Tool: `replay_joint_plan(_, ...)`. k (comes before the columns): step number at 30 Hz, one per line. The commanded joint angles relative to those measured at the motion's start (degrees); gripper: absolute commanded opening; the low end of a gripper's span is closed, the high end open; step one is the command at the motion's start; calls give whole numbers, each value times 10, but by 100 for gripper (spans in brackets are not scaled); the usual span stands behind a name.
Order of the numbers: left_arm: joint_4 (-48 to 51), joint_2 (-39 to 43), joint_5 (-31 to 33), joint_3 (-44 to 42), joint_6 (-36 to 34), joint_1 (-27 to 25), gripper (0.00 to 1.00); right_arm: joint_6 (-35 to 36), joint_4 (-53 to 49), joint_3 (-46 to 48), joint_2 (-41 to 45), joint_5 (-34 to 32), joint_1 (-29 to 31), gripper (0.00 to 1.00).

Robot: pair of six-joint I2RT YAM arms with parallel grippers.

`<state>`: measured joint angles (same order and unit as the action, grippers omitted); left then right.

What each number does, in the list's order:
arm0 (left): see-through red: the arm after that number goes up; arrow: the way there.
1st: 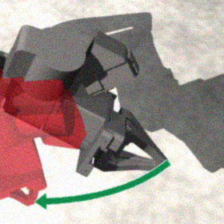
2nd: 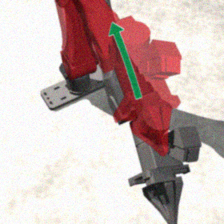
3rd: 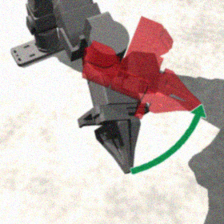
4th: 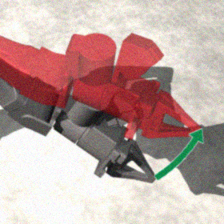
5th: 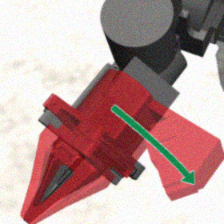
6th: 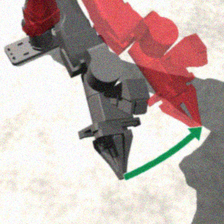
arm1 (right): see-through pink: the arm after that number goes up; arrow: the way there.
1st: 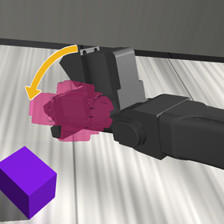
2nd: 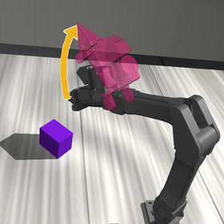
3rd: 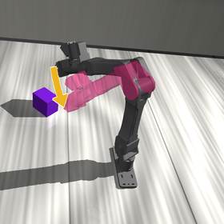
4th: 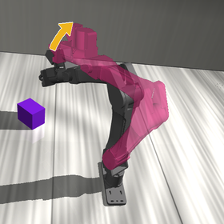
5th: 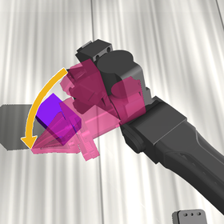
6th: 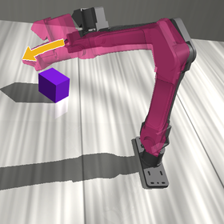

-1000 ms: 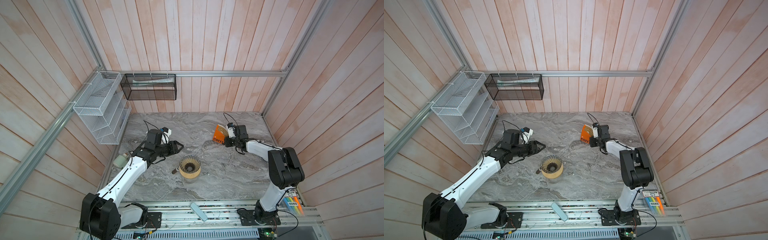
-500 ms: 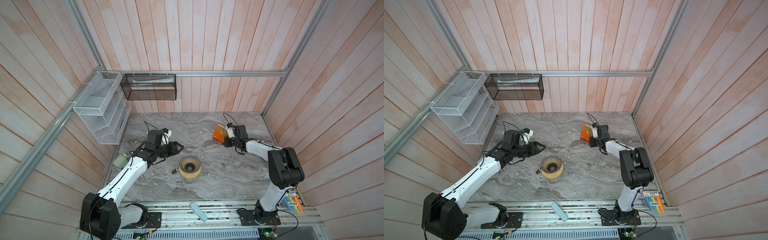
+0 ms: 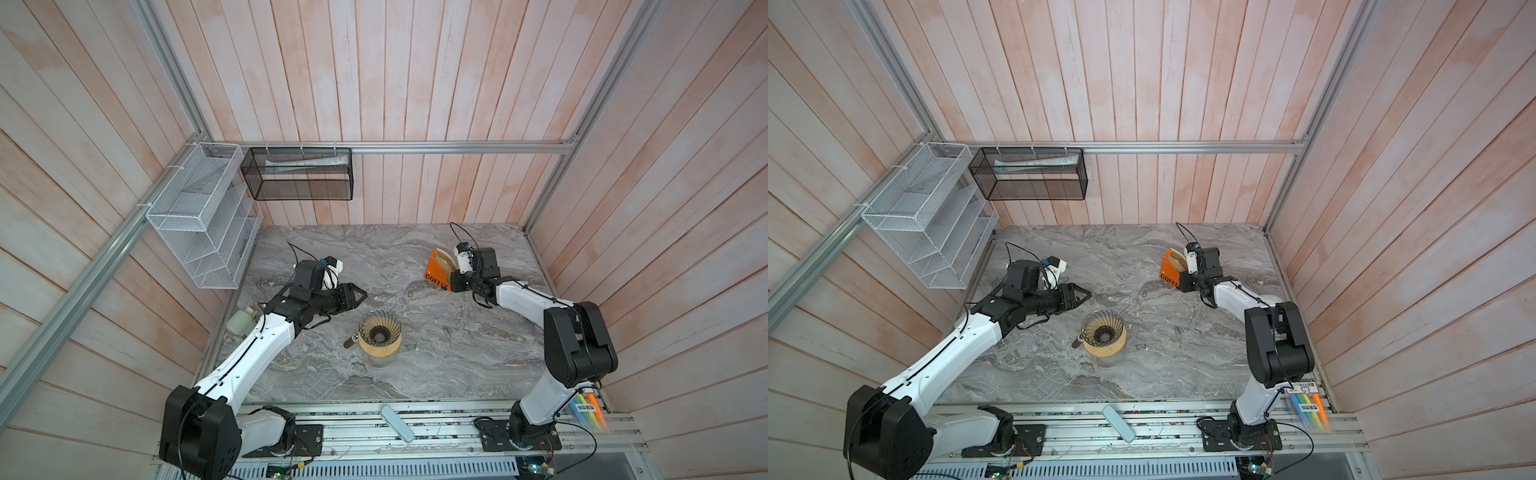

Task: Place the coffee filter in the dripper
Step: 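Pinch the front paper filter in the box with right gripper, then pull the paper filter out of the box with right gripper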

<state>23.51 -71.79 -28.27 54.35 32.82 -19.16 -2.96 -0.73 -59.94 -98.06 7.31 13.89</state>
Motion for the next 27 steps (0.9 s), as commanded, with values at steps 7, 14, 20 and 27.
replay_joint_plan(7,-9,8,-7,-7,4,3,56,-11,-32,18,39,-10,3,0)
replay_joint_plan(14,-7,13,-4,-7,3,3,56,-23,-50,30,90,-13,3,0)
replay_joint_plan(20,-1,20,1,-6,0,3,56,-28,-77,28,132,-11,3,0)
replay_joint_plan(27,10,27,6,-3,-2,3,56,-35,-119,22,187,-9,8,0)
